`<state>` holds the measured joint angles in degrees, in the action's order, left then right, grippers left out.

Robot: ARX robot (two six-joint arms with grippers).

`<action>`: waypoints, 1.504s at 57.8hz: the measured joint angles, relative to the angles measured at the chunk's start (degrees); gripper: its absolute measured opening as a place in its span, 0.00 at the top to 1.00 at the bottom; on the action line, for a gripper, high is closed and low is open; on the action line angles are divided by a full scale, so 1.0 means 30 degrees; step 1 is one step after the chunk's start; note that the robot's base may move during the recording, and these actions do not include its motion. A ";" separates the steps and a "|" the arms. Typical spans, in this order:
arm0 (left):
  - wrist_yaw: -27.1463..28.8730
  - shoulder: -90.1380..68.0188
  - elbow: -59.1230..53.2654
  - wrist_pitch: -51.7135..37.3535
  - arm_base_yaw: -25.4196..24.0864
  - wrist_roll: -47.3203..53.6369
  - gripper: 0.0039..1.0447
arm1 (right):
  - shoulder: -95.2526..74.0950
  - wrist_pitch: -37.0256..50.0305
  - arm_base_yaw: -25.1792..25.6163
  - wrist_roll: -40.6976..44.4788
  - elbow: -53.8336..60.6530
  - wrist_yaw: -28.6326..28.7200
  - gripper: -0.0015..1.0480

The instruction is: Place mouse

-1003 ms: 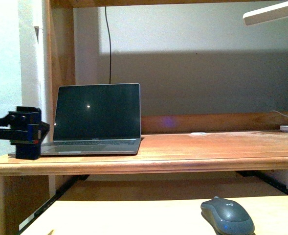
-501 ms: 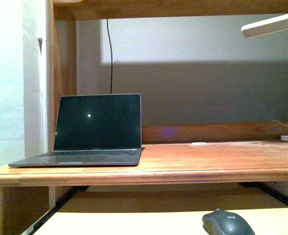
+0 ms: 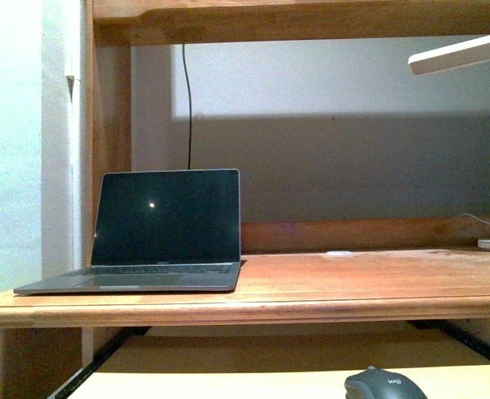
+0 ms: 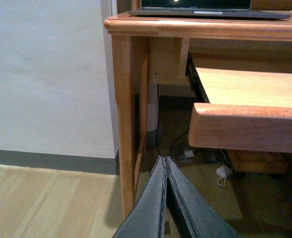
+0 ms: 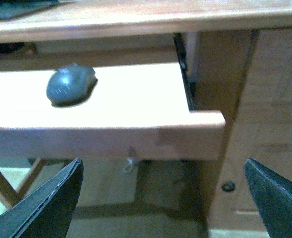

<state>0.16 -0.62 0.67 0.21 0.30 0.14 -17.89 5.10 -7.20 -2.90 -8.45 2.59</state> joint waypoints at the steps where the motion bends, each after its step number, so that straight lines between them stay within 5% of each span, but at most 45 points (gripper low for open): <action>1: -0.0015 0.0000 0.0000 -0.0007 0.0000 0.0000 0.98 | -0.0379 0.0255 -0.0124 -0.0029 -0.0211 -0.0036 0.07; 14: -0.0044 0.0087 0.0000 -0.0015 -0.0007 0.0000 0.98 | -0.7322 0.3504 -0.3198 -0.0670 -0.4605 -0.1938 0.07; 24: -0.0051 0.0087 0.0000 -0.0015 -0.0007 -0.0007 0.97 | -1.1730 0.3359 -0.6120 -0.0670 -0.7621 -0.2397 0.07; 38: -0.0051 0.0087 0.0000 -0.0015 -0.0007 -0.0007 0.61 | -1.6305 0.2579 -0.7497 -0.0568 -1.1074 -0.3169 0.07; 53: -0.0044 0.0087 0.0000 -0.0015 -0.0007 0.0000 0.06 | -2.0669 0.2055 -0.8582 0.0998 -1.4054 -0.3665 0.07; 87: -0.0044 0.0087 0.0000 -0.0015 -0.0007 -0.0007 0.07 | -2.4786 0.0780 -0.7264 0.1654 -1.6181 -0.4583 0.07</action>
<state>0.03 -0.36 0.67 0.16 0.27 0.12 -92.25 7.44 -28.99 2.07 -56.99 -11.16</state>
